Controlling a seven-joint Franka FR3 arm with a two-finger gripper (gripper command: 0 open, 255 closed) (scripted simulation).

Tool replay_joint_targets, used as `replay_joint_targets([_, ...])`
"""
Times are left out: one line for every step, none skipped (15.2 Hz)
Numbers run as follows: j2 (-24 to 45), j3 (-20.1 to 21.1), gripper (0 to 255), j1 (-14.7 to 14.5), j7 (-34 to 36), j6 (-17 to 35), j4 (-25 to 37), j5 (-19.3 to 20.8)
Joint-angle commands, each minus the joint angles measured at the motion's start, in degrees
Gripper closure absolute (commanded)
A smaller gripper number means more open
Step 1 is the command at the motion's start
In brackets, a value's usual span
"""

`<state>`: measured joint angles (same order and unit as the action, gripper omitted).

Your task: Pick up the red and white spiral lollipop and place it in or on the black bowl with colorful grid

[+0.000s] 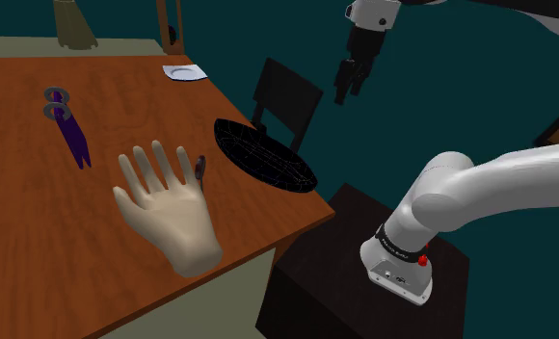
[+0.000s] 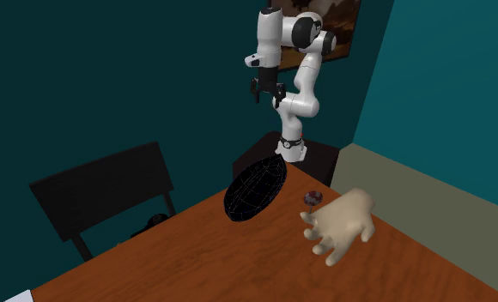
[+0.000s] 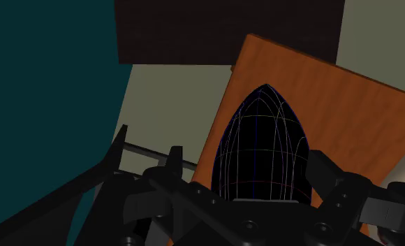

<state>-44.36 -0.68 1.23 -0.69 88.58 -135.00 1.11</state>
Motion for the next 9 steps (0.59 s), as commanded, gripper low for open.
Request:
replay_joint_targets([0.0,0.0,0,0.0,0.0,0.0,0.0,0.0])
replay_joint_targets([1.3,0.7,0,-0.5,0.3,1.4,0.0,-0.5])
replay_joint_targets([2.6,1.4,0,-1.0,0.7,2.7,0.0,-1.0])
replay_joint_targets([4.0,2.1,0,-1.6,1.0,4.1,0.1,-1.5])
replay_joint_targets([5.5,2.7,0,-2.1,1.3,5.4,0.2,-1.9])
replay_joint_targets([6.9,3.4,0,-2.6,1.6,6.7,0.4,-2.3])
replay_joint_targets([8.4,4.1,0,-3.0,1.9,8.0,0.7,-2.7])
replay_joint_targets([10.0,4.8,0,-3.5,2.2,9.3,1.1,-3.0])
replay_joint_targets([11.6,5.5,0,-3.9,2.5,10.5,1.5,-3.4])
